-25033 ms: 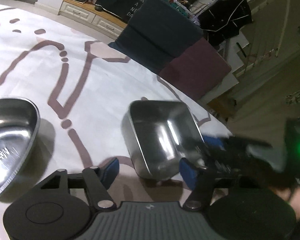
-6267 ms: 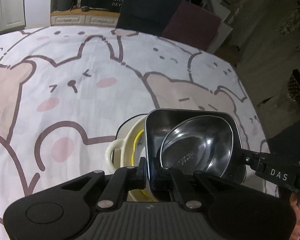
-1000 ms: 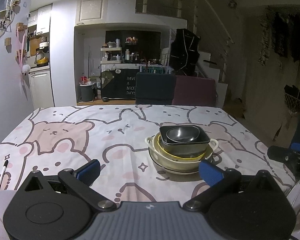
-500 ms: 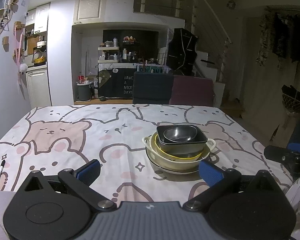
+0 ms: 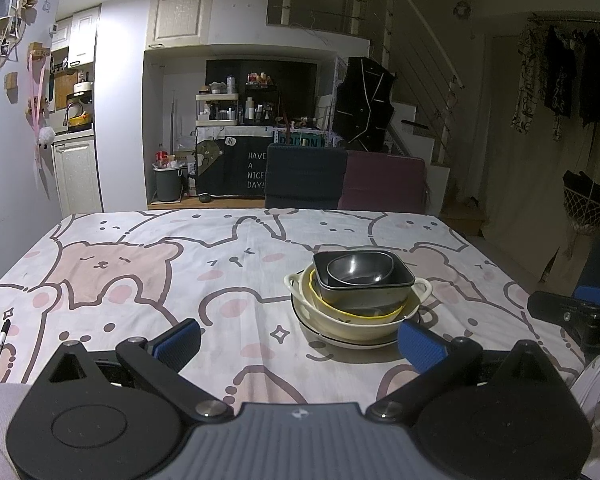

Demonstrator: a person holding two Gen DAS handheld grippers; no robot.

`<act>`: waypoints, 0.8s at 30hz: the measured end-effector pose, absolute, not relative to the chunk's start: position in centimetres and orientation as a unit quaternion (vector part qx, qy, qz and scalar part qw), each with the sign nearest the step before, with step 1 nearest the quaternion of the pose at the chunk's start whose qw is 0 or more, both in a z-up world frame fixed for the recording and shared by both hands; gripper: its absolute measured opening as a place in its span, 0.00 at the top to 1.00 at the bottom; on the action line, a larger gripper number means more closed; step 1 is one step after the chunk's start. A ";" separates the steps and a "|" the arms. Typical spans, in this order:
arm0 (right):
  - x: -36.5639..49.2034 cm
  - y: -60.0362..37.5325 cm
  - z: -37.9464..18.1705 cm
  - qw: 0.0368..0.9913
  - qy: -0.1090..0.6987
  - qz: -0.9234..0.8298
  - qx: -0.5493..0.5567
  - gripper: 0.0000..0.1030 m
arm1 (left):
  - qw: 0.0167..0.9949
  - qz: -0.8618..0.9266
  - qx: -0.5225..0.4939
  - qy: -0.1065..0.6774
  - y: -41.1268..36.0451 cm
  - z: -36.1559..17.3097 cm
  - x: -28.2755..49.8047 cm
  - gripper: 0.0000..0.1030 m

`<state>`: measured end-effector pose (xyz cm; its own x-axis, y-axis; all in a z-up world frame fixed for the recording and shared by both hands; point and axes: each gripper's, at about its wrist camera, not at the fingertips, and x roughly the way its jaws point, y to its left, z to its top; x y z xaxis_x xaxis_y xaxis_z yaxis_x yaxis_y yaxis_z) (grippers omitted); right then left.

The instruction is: Organize plates and bowls

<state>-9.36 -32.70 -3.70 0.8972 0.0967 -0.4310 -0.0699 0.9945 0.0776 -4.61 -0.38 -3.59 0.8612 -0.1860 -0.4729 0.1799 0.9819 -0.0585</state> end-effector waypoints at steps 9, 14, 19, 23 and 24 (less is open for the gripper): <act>-9.4 -32.6 -3.7 0.973 0.223 0.043 0.030 0.00 | 0.965 -0.095 -0.006 0.246 -0.4 -3.6 -4.6 0.00; -9.2 -32.6 -3.7 0.973 0.223 0.047 0.030 0.00 | 0.965 -0.095 -0.006 0.245 -0.4 -3.6 -4.6 0.00; -9.3 -32.6 -3.7 0.973 0.223 0.046 0.030 0.00 | 0.965 -0.095 -0.006 0.246 -0.4 -3.6 -4.6 0.00; -9.3 -32.6 -3.7 0.973 0.223 0.046 0.030 0.00 | 0.965 -0.095 -0.006 0.246 -0.4 -3.6 -4.6 0.00; -9.2 -32.5 -3.8 0.973 0.223 0.046 0.030 0.00 | 0.965 -0.095 -0.006 0.246 -0.4 -3.6 -4.6 0.00</act>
<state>-9.25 -32.53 -3.76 0.8961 0.1037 -0.4317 -0.0772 0.9939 0.0785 -4.64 -0.40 -3.61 0.8613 -0.1861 -0.4727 0.1806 0.9819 -0.0575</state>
